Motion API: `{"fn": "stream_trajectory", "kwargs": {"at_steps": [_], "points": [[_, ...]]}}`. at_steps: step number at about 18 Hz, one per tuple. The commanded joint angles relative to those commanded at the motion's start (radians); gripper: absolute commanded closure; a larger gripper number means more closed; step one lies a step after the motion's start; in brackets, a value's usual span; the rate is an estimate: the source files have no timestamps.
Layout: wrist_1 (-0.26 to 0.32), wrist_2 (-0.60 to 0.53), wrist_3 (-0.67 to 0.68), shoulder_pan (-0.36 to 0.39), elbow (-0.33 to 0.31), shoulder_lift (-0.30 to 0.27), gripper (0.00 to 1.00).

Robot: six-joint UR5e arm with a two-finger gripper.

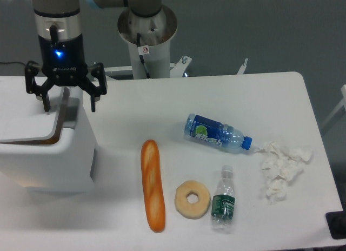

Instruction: Close the trash can

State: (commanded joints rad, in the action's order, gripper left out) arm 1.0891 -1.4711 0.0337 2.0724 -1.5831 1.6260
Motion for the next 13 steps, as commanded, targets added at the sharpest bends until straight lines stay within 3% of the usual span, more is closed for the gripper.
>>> {"fn": "stream_trajectory", "kwargs": {"at_steps": [13], "points": [[-0.003, 0.0, -0.014, 0.009, -0.026, 0.009, 0.0]]}}
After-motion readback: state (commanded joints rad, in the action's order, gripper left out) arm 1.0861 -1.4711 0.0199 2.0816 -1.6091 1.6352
